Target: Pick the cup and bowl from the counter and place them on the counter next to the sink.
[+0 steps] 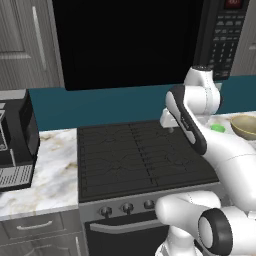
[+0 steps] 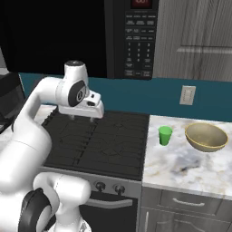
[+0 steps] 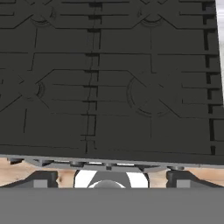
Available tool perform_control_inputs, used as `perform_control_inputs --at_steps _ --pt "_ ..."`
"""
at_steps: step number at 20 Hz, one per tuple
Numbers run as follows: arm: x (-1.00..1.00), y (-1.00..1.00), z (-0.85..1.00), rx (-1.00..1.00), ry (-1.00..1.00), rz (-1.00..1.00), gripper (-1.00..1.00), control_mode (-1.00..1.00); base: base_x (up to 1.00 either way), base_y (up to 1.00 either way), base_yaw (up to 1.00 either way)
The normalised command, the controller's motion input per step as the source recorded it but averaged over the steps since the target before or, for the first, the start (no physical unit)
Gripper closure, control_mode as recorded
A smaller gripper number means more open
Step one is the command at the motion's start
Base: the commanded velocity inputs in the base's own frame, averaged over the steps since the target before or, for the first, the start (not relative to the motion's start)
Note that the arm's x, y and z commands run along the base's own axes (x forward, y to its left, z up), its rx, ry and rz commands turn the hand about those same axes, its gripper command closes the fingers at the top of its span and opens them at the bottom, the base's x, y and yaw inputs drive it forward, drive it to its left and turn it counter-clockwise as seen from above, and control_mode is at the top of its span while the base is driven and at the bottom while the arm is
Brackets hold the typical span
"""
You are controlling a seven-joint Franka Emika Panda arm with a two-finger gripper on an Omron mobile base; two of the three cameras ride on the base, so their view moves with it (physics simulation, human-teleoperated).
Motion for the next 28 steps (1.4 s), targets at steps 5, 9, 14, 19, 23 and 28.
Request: perform_control_inputs --at_steps 5,9,14,19,23,28 --pt "-0.13 -0.46 0.0 -0.01 0.0 0.0 -1.0 -1.0 0.0 0.0 0.0" --pt "-0.24 -0.47 0.0 -0.01 0.0 0.0 -1.0 -1.0 0.0 0.0 0.0" --pt "-0.19 -0.25 0.0 -0.03 0.0 0.01 -1.0 -1.0 0.0 0.0 0.0" --pt "-0.09 -0.38 0.0 -0.02 -0.05 0.04 -1.0 -1.0 0.0 0.0 0.0" --pt "0.0 -0.39 0.0 -0.02 -0.12 0.04 -1.0 -1.0 0.0 0.0 0.0" --pt "0.02 -0.37 0.01 -0.01 -0.21 0.07 -1.0 -1.0 0.0 0.0 0.0"
